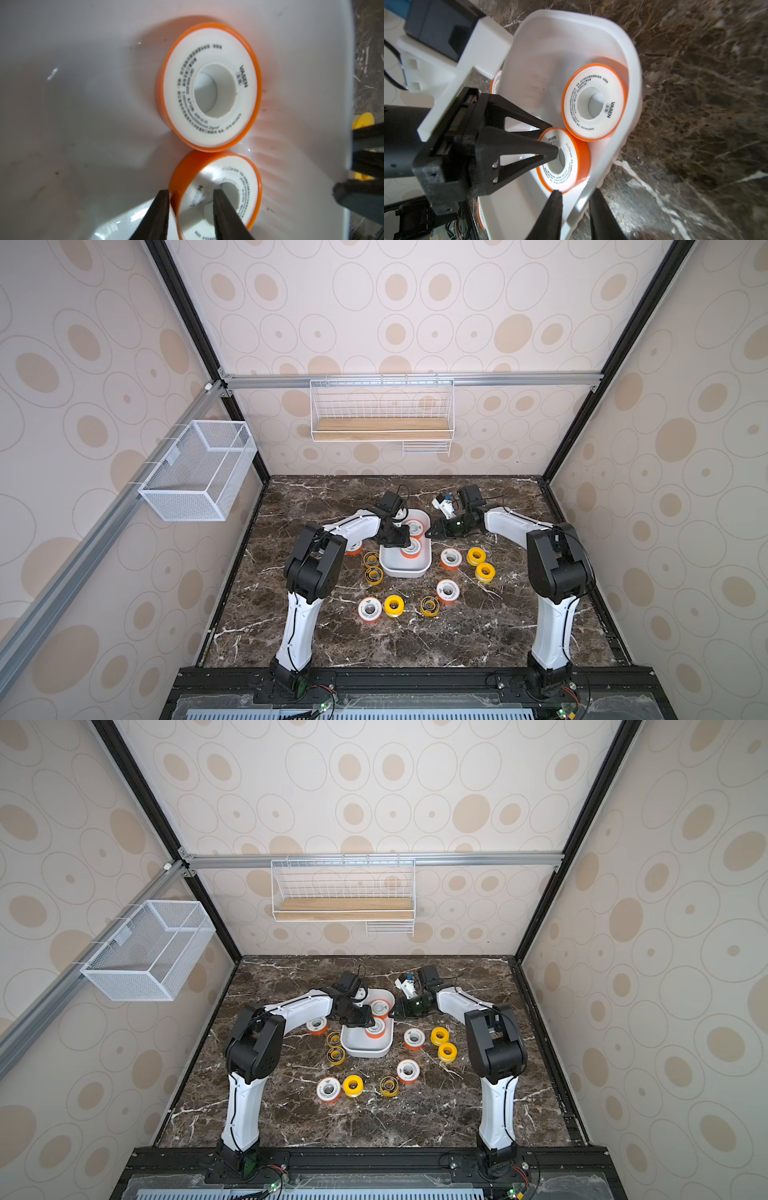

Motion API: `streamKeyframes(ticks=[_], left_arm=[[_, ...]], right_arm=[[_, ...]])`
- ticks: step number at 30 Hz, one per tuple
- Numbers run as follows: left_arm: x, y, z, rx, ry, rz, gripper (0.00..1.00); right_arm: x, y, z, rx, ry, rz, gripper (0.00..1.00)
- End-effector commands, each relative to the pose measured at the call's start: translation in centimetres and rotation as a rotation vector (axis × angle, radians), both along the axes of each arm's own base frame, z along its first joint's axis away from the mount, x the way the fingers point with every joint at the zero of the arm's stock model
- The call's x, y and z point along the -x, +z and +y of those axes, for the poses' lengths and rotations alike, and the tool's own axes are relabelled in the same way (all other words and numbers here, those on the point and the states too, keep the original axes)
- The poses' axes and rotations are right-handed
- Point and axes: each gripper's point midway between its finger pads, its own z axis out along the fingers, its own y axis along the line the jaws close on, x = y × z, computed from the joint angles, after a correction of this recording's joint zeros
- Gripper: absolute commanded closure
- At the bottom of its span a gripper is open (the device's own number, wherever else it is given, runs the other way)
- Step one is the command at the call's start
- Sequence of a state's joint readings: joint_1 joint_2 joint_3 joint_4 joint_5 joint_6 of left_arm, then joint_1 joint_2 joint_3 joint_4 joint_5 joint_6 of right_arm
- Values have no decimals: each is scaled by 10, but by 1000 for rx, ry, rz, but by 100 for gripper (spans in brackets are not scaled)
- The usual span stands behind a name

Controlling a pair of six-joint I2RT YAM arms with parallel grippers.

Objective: Put the sealing tape into the storage box
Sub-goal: Place the sealing tape in the storage box.

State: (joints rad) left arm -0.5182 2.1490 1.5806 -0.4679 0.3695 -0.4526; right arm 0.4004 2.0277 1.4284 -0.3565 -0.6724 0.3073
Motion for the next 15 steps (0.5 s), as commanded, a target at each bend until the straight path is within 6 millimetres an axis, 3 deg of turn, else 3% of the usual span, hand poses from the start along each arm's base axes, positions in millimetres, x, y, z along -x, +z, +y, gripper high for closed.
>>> streamKeyframes(ticks=[1,15], left_arm=[[1,1,-14,52,-10,10,61],[4,6,-18,88,-9,14,60]], right_arm=[[-3,-6,-3,27,3,9,73],[-7,-8,-8,79,4,0,73]])
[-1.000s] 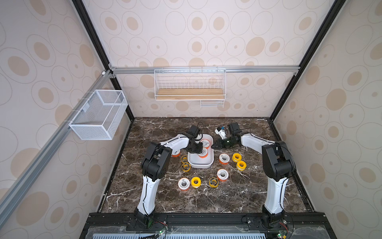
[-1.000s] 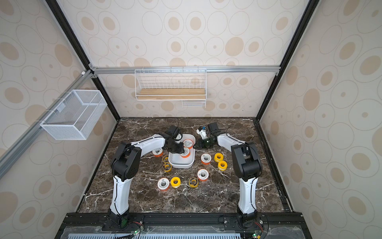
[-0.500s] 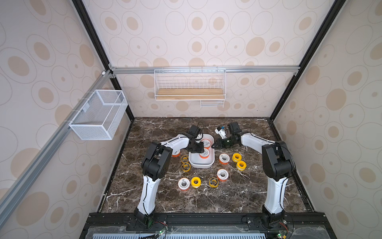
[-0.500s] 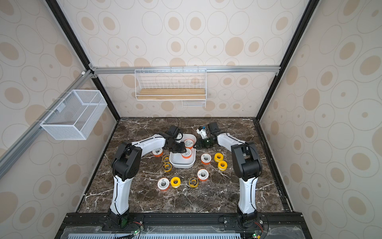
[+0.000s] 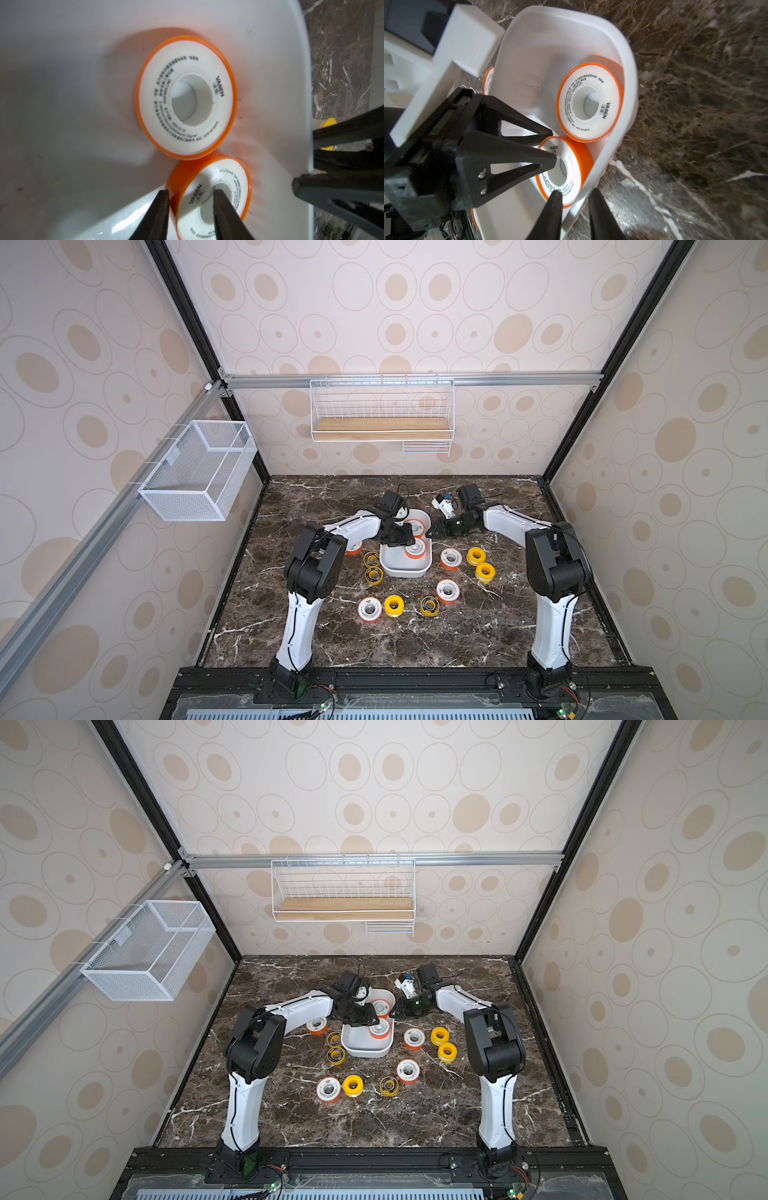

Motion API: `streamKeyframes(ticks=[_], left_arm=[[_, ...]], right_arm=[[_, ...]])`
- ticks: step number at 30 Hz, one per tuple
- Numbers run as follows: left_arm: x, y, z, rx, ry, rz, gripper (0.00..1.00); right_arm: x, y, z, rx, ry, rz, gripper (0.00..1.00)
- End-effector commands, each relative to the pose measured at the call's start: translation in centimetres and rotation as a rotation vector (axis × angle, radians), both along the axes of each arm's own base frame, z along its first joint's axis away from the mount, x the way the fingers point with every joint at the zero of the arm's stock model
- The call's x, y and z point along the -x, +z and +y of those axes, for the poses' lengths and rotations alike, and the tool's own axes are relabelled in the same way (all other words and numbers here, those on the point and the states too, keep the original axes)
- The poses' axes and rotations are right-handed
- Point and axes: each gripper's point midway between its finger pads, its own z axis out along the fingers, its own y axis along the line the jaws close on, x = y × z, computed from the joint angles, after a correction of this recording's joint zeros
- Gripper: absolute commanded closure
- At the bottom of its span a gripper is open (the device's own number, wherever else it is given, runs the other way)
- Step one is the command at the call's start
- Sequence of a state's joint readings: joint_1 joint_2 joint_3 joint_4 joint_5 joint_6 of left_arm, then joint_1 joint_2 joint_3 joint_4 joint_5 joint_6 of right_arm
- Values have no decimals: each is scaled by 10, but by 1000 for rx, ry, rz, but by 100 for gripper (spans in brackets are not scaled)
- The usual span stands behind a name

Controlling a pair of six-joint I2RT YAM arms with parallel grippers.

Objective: Put the sealing tape into the storage box
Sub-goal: Place the sealing tape in the storage box.

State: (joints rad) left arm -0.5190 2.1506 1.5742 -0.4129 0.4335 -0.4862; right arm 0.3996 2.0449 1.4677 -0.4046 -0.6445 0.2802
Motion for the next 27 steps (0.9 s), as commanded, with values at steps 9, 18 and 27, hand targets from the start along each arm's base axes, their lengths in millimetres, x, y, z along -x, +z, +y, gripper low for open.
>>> streamKeyframes(ticks=[9,18,27], left_arm=[[11,51,12,-28,-12,-101,42],[27,109,45,-78,18,-243,38],[58,141,113,-201,157,-375,39]], right_arm=[[-2,18,-11,62,16,-60,68],[10,46,-37,126,-1,-160,63],[42,36,-68,245,6,-180,61]])
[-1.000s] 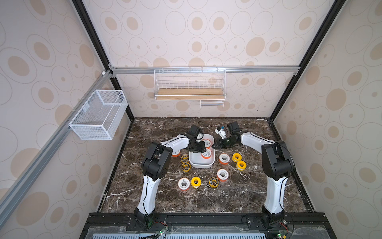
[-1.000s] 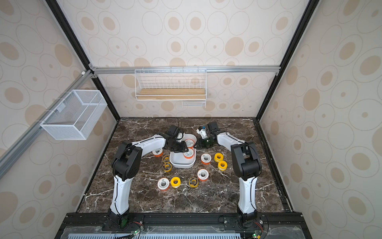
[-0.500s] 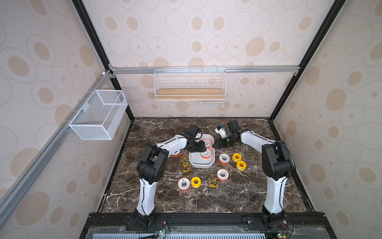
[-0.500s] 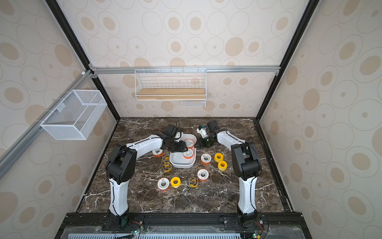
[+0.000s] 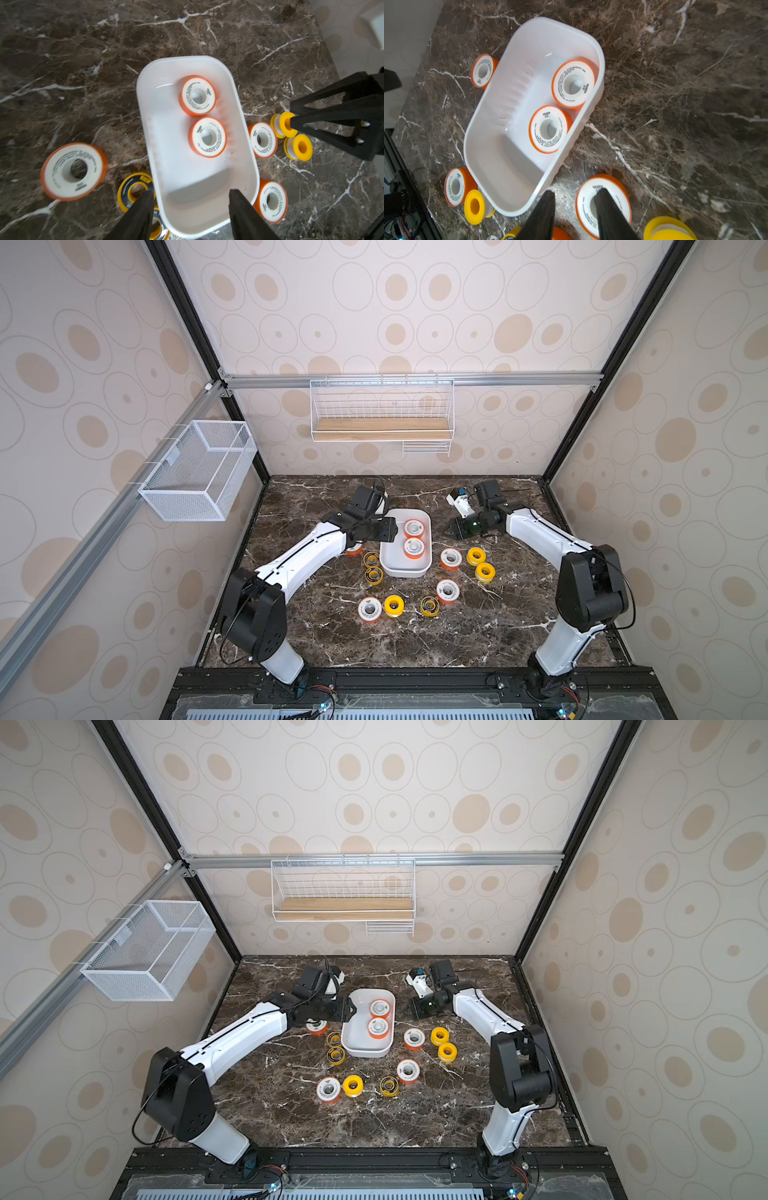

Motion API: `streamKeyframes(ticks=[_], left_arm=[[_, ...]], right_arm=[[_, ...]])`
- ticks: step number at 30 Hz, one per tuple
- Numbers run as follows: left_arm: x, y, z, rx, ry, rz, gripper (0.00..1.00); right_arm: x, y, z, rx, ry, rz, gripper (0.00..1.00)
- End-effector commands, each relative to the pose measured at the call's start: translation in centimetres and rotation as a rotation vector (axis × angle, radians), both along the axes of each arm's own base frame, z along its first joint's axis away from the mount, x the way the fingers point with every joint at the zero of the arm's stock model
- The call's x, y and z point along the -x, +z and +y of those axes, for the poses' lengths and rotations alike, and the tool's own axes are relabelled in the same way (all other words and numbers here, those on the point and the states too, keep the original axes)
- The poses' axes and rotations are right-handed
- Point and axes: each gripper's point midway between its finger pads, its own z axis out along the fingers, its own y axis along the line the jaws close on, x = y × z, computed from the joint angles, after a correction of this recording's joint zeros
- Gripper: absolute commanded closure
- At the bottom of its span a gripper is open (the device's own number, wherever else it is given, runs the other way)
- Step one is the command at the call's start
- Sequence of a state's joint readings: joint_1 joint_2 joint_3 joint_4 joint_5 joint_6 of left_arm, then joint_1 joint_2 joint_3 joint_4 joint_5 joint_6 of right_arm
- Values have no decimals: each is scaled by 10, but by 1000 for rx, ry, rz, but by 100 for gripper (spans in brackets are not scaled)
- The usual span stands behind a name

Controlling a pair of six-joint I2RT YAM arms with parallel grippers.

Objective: Put the sealing tape into the storage box
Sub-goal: Place the sealing tape in the storage box, then pick up the sealing tape at the center of the board.

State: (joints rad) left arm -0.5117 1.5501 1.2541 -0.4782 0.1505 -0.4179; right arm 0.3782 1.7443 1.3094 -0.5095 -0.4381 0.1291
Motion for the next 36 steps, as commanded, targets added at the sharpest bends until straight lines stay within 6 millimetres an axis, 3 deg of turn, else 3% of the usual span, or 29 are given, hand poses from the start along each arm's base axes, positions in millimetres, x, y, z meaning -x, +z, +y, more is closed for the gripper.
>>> streamKeyframes(ticks=[1,11,21,36], left_arm=[[11,10,34,-78,72,-52,39],[53,8,102,-88,227,-99,37],[64,6,110,-85,240,-114,35],[64,0,109,-96,223,-99,35]], right_arm=[[17,-13,-15,68,7,24,61],[45,-32,-23,69,12,42,60],[56,-58,-14,131,62,62,55],[46,-75,-4,279,89,33,49]])
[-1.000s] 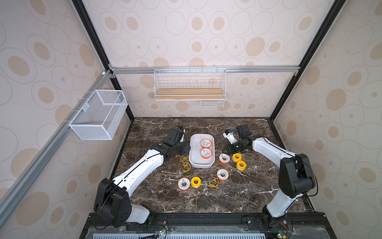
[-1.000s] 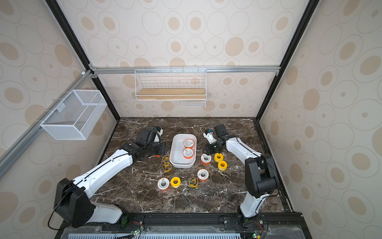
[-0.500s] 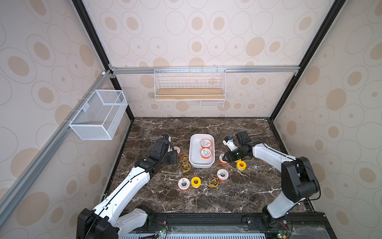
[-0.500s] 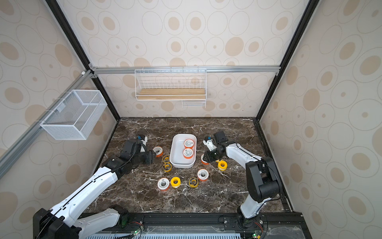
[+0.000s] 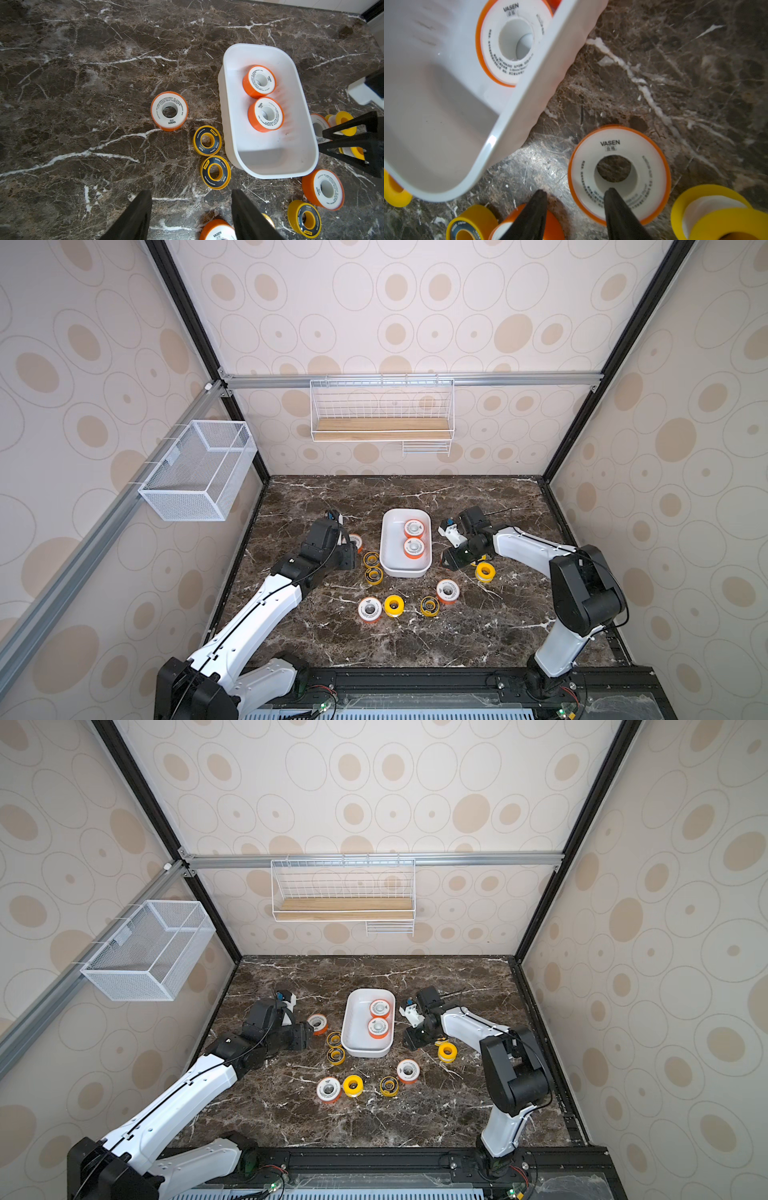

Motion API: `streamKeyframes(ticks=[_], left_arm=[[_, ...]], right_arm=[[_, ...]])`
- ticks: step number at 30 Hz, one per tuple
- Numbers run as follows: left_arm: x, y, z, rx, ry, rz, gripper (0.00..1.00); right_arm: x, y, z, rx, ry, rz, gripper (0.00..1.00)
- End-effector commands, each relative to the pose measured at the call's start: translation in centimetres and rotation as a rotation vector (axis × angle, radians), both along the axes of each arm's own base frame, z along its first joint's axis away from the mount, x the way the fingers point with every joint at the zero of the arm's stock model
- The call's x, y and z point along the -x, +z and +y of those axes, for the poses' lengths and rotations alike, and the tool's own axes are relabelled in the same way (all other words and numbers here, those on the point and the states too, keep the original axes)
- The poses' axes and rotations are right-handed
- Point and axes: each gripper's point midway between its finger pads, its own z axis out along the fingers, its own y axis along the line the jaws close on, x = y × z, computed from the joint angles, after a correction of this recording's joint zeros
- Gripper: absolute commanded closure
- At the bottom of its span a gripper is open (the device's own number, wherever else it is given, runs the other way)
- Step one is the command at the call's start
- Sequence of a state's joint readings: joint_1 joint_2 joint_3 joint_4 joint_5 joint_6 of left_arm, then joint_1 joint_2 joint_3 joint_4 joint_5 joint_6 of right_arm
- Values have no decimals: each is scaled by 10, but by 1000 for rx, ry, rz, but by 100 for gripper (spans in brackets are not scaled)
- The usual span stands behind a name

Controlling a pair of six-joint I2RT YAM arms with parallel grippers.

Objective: Put the sealing tape into the storage box
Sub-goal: Pick up the sealing tape at the center of the board.

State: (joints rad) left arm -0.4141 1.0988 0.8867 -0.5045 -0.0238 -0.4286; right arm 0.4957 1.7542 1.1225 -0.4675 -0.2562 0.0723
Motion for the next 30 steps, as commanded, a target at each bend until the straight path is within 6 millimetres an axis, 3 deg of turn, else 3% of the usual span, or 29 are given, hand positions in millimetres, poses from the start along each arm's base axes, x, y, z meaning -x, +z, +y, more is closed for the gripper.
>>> streamKeyframes(ticks=[1,30], left_arm=[[0,-2,2,-12,1,8,35],[-1,-7,0,-17,-9,27,35]], right_arm=[[-6,-1,-1,61,8,-18,49],[-11,-34,-6,233,27,7,59]])
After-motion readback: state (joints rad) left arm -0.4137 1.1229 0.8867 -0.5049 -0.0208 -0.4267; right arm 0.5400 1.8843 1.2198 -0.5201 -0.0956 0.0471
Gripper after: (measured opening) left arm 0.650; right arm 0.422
